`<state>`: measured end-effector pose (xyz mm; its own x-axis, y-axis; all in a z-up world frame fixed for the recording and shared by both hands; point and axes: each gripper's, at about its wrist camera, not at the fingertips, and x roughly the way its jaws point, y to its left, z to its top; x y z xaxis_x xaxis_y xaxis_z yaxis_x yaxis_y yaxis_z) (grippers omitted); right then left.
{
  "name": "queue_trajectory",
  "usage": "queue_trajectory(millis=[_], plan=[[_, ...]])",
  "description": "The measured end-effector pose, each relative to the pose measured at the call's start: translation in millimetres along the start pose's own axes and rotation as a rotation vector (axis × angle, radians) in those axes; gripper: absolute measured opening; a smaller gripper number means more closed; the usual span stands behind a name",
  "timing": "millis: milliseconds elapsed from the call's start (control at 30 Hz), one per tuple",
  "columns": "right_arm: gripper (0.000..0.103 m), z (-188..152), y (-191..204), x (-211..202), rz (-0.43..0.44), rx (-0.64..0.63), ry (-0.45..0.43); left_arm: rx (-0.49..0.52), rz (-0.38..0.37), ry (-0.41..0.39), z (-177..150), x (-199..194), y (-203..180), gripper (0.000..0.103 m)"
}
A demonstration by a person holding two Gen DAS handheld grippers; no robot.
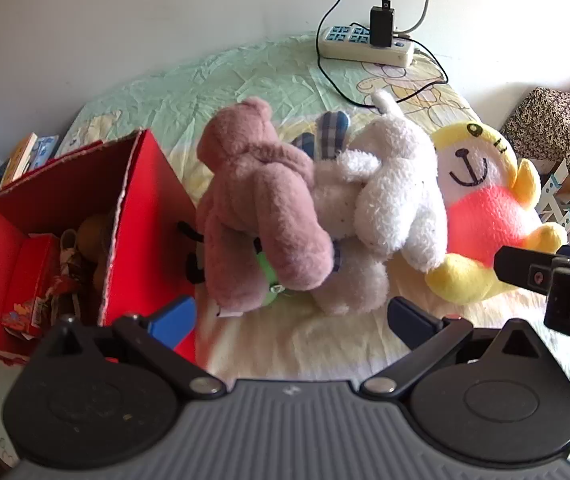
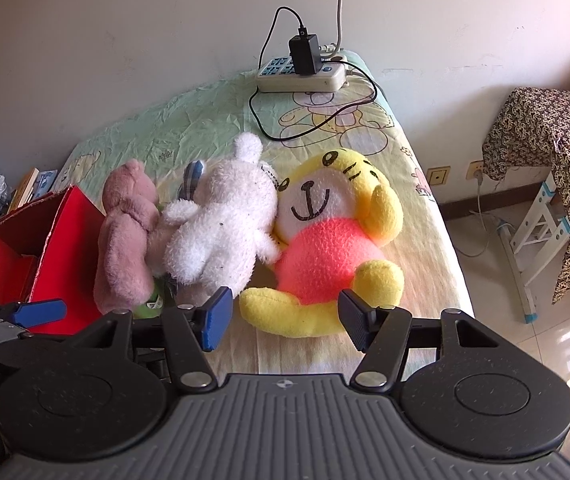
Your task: Organize objects
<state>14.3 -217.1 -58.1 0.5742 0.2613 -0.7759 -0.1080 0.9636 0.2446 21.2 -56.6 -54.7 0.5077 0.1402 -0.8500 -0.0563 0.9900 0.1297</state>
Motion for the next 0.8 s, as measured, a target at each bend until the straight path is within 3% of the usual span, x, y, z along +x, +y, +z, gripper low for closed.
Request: queue_trajectory(millis=[800], plan=[[0.062, 0.1, -3.5, 7.6, -0.013, -0.021, 0.023, 0.001, 0.009, 0.022, 1.4, 5.9, -6.4, 0.102]])
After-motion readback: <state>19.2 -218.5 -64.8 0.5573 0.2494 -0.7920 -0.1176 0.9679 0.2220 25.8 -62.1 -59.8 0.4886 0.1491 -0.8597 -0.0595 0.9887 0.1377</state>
